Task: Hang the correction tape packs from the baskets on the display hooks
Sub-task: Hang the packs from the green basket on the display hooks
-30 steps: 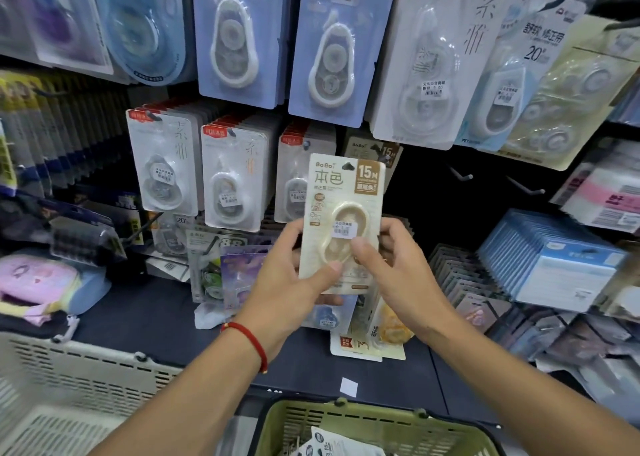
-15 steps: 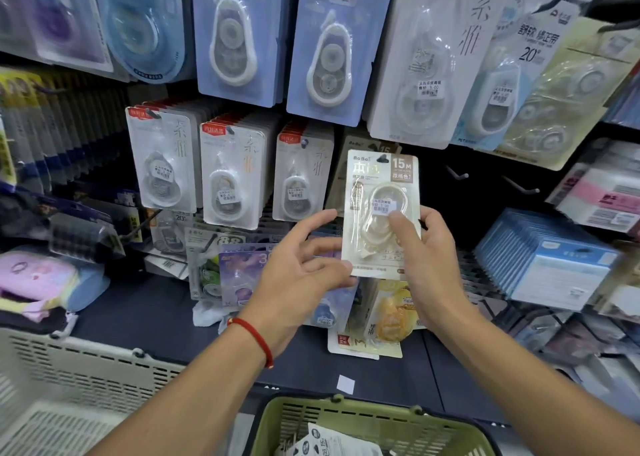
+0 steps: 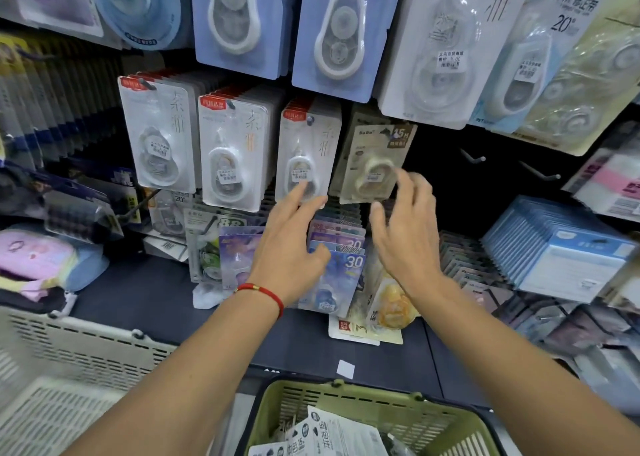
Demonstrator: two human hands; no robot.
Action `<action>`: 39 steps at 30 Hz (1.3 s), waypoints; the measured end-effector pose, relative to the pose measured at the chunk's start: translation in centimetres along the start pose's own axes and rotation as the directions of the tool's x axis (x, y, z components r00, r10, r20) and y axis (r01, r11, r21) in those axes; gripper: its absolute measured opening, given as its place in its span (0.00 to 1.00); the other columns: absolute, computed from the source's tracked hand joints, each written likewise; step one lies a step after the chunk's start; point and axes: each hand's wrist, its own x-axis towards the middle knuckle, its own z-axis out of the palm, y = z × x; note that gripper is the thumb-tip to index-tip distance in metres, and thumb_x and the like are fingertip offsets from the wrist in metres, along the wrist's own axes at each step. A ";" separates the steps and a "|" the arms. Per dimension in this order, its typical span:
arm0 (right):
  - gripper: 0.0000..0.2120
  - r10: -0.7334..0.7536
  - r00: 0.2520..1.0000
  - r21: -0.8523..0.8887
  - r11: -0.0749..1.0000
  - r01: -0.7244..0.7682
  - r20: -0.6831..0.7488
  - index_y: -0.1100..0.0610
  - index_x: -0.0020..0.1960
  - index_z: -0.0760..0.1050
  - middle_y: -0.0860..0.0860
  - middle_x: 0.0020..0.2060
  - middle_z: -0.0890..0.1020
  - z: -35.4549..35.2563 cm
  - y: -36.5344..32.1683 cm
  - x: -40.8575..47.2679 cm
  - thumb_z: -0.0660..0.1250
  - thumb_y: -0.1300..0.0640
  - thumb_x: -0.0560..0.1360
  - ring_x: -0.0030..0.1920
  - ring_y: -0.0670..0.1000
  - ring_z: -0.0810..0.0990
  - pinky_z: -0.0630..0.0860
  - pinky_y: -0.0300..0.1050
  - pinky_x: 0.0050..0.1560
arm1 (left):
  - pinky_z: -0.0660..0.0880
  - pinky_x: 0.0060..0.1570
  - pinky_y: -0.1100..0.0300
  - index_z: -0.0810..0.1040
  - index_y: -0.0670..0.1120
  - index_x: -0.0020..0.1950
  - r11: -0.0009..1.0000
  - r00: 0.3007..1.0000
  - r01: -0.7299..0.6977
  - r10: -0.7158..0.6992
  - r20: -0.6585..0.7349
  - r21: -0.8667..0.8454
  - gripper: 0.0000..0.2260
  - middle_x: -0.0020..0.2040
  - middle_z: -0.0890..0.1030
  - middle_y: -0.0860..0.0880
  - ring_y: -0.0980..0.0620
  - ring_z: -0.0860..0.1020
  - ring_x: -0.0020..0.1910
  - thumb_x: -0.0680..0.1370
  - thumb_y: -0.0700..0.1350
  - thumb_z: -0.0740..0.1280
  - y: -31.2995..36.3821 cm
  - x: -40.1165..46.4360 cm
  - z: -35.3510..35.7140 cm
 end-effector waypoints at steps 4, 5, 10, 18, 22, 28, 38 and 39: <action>0.28 -0.284 0.943 -0.217 0.923 0.318 0.174 0.56 0.80 0.65 0.58 0.82 0.59 1.0 0.5 0.7 0.65 0.54 0.81 0.81 0.62 0.61 0.66 0.62 0.77 | 0.48 0.74 0.66 0.62 0.54 0.84 0.998 0.999 -0.026 0.024 0.025 0.049 0.36 0.86 0.45 0.57 0.57 0.47 0.84 0.78 0.38 0.71 -0.9 1.5 0.4; 0.29 -0.261 0.942 -0.260 0.914 0.311 0.210 0.55 0.80 0.65 0.58 0.83 0.58 1.3 0.5 1.1 0.65 0.54 0.81 0.81 0.61 0.59 0.65 0.62 0.77 | 0.48 0.74 0.67 0.62 0.53 0.84 0.998 0.999 -0.031 0.030 0.029 0.053 0.36 0.86 0.44 0.57 0.57 0.46 0.84 0.78 0.38 0.71 -1.0 1.7 0.5; 0.31 -0.241 0.946 -0.371 0.876 0.308 0.214 0.55 0.78 0.66 0.57 0.81 0.61 2.1 0.1 2.4 0.68 0.55 0.75 0.77 0.60 0.64 0.71 0.61 0.70 | 0.53 0.71 0.67 0.62 0.54 0.84 0.998 0.999 -0.044 0.043 0.022 0.052 0.36 0.86 0.42 0.59 0.57 0.47 0.84 0.78 0.36 0.70 -1.4 1.9 1.2; 0.30 -0.236 0.934 -0.191 0.937 0.292 0.269 0.57 0.77 0.68 0.59 0.79 0.64 0.9 0.6 -0.2 0.68 0.60 0.75 0.74 0.62 0.68 0.70 0.59 0.68 | 0.67 0.71 0.56 0.76 0.47 0.73 0.992 0.998 -0.033 0.025 0.063 0.125 0.24 0.71 0.76 0.46 0.44 0.73 0.71 0.77 0.35 0.68 -1.3 0.3 0.7; 0.16 -0.125 0.924 0.035 0.992 0.120 0.362 0.57 0.66 0.77 0.53 0.60 0.78 0.8 2.1 -5.9 0.65 0.59 0.78 0.59 0.58 0.79 0.77 0.56 0.58 | 0.76 0.62 0.54 0.77 0.50 0.71 0.952 0.800 -0.070 -0.125 0.587 0.298 0.19 0.59 0.82 0.48 0.47 0.80 0.55 0.80 0.42 0.69 -2.5 -2.9 0.2; 0.09 0.010 0.468 0.041 0.994 -0.098 0.884 0.52 0.56 0.82 0.50 0.48 0.84 1.2 3.5 -17.4 0.65 0.54 0.81 0.49 0.53 0.81 0.76 0.45 0.51 | 0.71 0.50 0.64 0.74 0.50 0.76 0.820 0.221 -0.279 -0.453 0.864 0.501 0.21 0.55 0.80 0.53 0.53 0.77 0.53 0.82 0.46 0.68 -4.4 -9.8 1.4; 0.23 0.183 0.372 -0.077 0.956 -0.283 0.910 0.60 0.73 0.66 0.62 0.65 0.78 5.2 0.1 -33.5 0.65 0.53 0.82 0.64 0.64 0.79 0.76 0.52 0.55 | 0.71 0.69 0.56 0.77 0.49 0.73 0.790 0.540 0.035 -0.530 0.654 0.612 0.20 0.71 0.78 0.45 0.46 0.75 0.71 0.80 0.45 0.68 -7.5 -20.7 7.2; 0.19 0.215 0.422 -0.050 0.928 -0.369 0.881 0.59 0.69 0.69 0.60 0.61 0.80 5.2 0.1 -33.8 0.65 0.54 0.81 0.61 0.63 0.80 0.75 0.51 0.52 | 0.72 0.68 0.56 0.77 0.48 0.72 0.796 0.581 0.129 -0.544 0.606 0.591 0.19 0.70 0.79 0.45 0.45 0.76 0.70 0.80 0.44 0.68 -7.3 -21.1 7.4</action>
